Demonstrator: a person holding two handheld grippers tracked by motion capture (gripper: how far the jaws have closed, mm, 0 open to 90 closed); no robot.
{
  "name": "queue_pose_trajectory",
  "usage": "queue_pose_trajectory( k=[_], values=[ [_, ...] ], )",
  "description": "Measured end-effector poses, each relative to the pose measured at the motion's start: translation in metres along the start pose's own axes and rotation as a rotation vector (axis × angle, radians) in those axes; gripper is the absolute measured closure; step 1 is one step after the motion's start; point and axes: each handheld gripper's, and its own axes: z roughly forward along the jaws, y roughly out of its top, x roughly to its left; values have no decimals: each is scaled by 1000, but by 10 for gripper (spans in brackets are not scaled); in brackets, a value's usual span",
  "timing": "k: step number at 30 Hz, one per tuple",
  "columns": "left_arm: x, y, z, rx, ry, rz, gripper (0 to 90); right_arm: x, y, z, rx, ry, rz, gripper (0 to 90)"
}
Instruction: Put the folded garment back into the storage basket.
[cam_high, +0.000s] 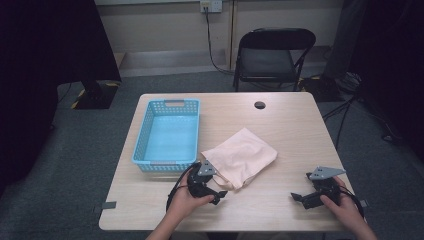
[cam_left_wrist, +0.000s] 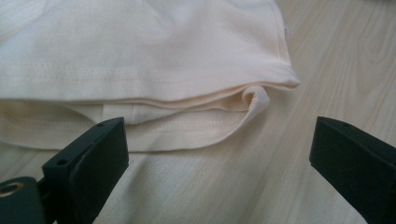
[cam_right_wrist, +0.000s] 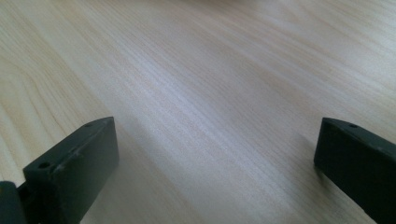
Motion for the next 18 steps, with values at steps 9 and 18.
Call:
queue_pose_trajectory(
  k=[9, 18],
  values=[
    [3, 12, -3, -3, -7, 14, 58, 0, 0, 0, 0, 0, 0, 0],
    [2, 18, 0, 7, -2, 15, 52, 0, 0, 0, 0, 0, 0, 0]
  ],
)
